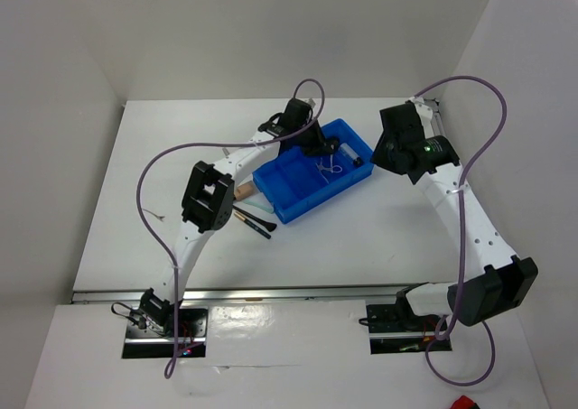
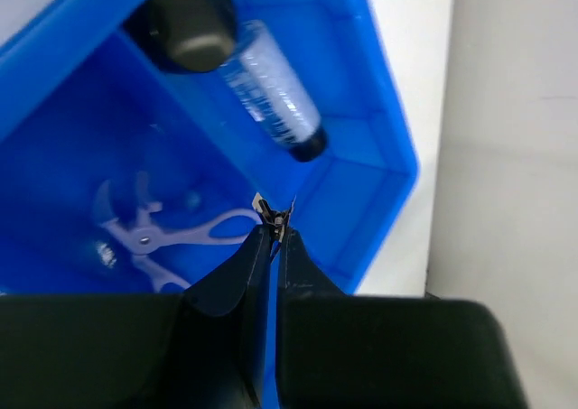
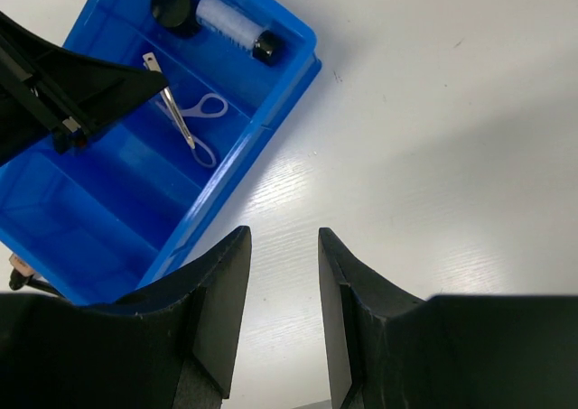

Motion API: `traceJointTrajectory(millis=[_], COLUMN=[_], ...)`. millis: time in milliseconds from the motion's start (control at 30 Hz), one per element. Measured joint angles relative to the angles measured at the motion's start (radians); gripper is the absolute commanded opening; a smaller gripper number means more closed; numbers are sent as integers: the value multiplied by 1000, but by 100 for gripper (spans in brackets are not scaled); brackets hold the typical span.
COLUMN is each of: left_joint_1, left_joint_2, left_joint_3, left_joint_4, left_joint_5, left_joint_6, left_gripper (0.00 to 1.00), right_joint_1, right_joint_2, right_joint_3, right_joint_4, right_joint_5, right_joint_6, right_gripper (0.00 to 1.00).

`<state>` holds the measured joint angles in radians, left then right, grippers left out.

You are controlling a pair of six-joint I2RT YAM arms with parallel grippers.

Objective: Organize the makeup

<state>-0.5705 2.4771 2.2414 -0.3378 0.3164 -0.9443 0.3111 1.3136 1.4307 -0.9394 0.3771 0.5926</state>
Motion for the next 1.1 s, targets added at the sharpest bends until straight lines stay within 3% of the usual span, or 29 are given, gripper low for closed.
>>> traceJointTrajectory(millis=[100,133,167,233,267,400,500,600,733,833,933,1000,1100], left_joint_1=[-3,-5,-5,-8,-9,-15,-21,-20,15,147,377,520,652], left_joint_2=[-10,-12,-13,-13,-13,-34,-89,-180,-431,-705,-888,-926,-905], left_joint_3=[-26,-30,-30,-26,-21,-20,-24,-21,-146,-385,-595,-709,-848], left_joint_4=[-7,-11,-21,-37,-51,-89,-107,-154,-198,-239,-294,-357,-462], left_joint_5=[-37,-47,-56,-69,-77,-105,-128,-167,-257,-307,-385,-455,-519], left_joint_6=[4,5,12,19,24,32,51,81,122,126,118,105,102], left_gripper=[10,28,36,46,58,76,74,59,53,55,61,75,76], right_joint_1=[0,0,0,0,0,0,0,0,0,-4,-6,-6,-7], right_joint_2=[3,3,3,3,4,8,10,10,10,9,10,13,24], right_joint_3=[0,0,0,0,0,0,0,0,0,-6,-25,-34,-34], right_joint_4=[0,0,0,0,0,0,0,0,5,17,38,49,72], right_joint_5=[-3,-4,-8,-14,-16,-28,-41,-51,-64,-85,-109,-129,-156], right_joint_6=[-3,-3,-3,-4,-6,-6,-6,-6,-6,-8,-10,-10,-16], right_gripper=[44,45,46,47,47,47,47,47,48,48,48,50,51])
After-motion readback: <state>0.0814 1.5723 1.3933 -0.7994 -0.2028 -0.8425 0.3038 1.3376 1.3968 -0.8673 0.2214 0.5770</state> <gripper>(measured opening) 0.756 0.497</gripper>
